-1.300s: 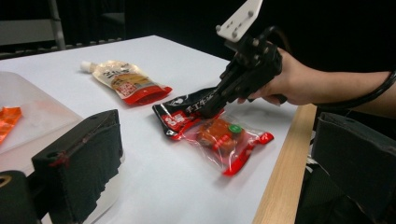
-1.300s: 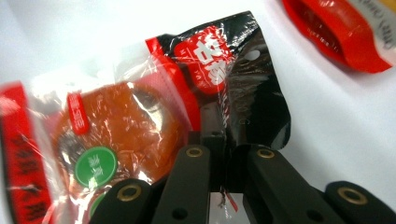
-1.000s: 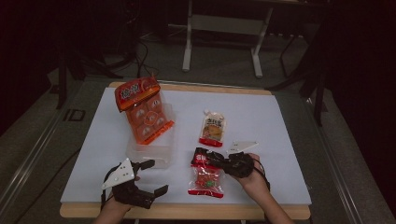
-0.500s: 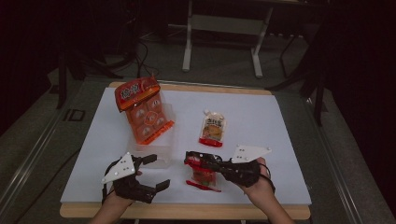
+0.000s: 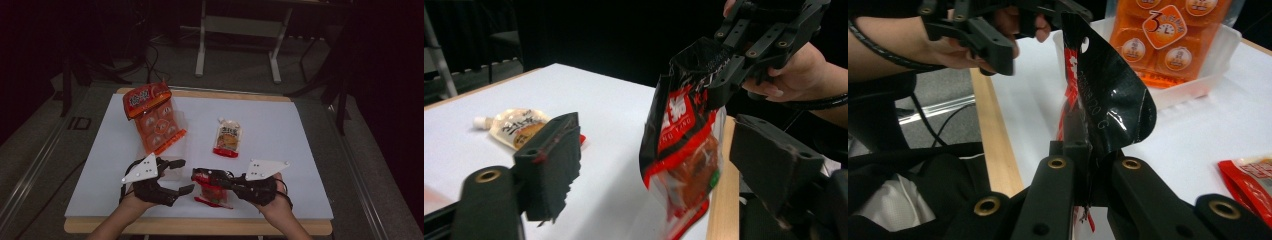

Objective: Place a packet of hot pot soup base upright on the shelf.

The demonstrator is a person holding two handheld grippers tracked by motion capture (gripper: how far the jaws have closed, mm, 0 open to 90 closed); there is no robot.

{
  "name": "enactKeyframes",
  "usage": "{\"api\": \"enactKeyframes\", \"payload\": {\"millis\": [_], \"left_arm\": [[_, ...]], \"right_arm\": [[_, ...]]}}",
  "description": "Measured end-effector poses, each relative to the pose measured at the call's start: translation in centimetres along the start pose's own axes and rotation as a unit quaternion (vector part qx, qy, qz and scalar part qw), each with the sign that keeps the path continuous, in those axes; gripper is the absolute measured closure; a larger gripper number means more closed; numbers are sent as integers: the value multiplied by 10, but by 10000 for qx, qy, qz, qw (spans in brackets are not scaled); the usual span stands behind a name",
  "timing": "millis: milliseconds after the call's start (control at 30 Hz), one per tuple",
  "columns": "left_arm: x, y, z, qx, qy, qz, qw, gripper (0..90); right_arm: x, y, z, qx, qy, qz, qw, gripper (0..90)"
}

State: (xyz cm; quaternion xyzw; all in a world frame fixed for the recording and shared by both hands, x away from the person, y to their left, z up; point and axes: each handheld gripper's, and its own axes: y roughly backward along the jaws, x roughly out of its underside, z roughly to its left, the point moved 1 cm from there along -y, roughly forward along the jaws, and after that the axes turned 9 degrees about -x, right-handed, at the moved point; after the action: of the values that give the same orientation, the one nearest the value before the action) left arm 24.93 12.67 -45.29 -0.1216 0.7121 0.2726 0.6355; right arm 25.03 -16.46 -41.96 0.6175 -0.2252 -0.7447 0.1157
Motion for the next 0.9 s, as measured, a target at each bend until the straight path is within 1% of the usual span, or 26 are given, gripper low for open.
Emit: {"api": "enactKeyframes", "payload": {"millis": [33, 67, 100, 200, 267, 333, 367, 400, 433, 467, 500, 533, 567, 600, 633, 700, 733, 767, 833, 900], "left_arm": [[-1, -1, 1, 91, 40, 3, 10000, 234], [-2, -2, 2, 104, 18, -12, 9999, 285], [-2, -3, 2, 73, -5, -19, 10000, 328], [-5, -6, 2, 193, -32, -3, 9998, 453], [-7, -7, 2, 257, -79, -30, 9996, 495], [-8, -8, 3, 385, -106, -41, 9992, 565], [-8, -9, 3, 406, -97, 4, 9991, 574], [-8, -10, 4, 498, -65, 21, 9987, 600], [-8, -11, 3, 534, -53, 29, 9986, 652], [-9, -12, 3, 546, -69, 58, 9985, 659], [-9, -12, 3, 566, -76, 60, 9983, 701], [-9, -13, 3, 523, -108, 57, 9986, 717], [-9, -13, 4, 527, -105, 62, 9985, 763], [-10, -13, 4, 559, -98, 79, 9984, 763], [-10, -13, 4, 522, -163, 87, 9985, 790], [-12, -14, 3, 551, -200, 170, 9981, 831], [-13, -14, 2, 504, -250, 213, 9982, 849], [-14, -15, 1, 490, -243, 264, 9982, 859], [-15, -14, 2, 537, -266, 255, 9979, 872], [-18, -14, 3, 569, -284, 234, 9977, 876]], "right_arm": [[-1, -1, 0, -33, 7, -22, 10000, 900], [-1, -1, 1, -46, 6, -27, 10000, 900], [-2, -2, 2, -44, 17, -29, 10000, 900], [-3, -5, 4, -84, 59, 2, 9999, 900], [-4, -6, 4, -107, 61, 16, 9999, 900], [-4, -6, 3, -119, 60, 3, 9999, 900], [-4, -6, 3, -120, 50, -9, 9999, 900], [-5, -6, 3, -112, 35, -26, 9999, 900], [-5, -6, 3, -123, 16, -54, 9999, 900], [-5, -6, 3, -142, 1, -83, 9999, 900], [-5, -6, 3, -131, 20, -68, 9999, 900], [-6, -6, 3, -120, 32, -53, 9999, 900], [-6, -5, 2, -112, 26, -52, 9999, 900], [-6, -5, 2, -112, 26, -52, 9999, 900], [-6, -5, 2, -95, 34, -36, 9999, 900], [-6, -4, 2, -93, 14, -36, 9999, 900], [-6, -4, 2, -79, 13, -24, 10000, 900], [-5, -5, 1, -79, 3, -16, 10000, 900], [-5, -5, 1, -53, -13, -44, 10000, 900], [-4, -4, -2, -83, -90, -130, 9998, 893]]}}
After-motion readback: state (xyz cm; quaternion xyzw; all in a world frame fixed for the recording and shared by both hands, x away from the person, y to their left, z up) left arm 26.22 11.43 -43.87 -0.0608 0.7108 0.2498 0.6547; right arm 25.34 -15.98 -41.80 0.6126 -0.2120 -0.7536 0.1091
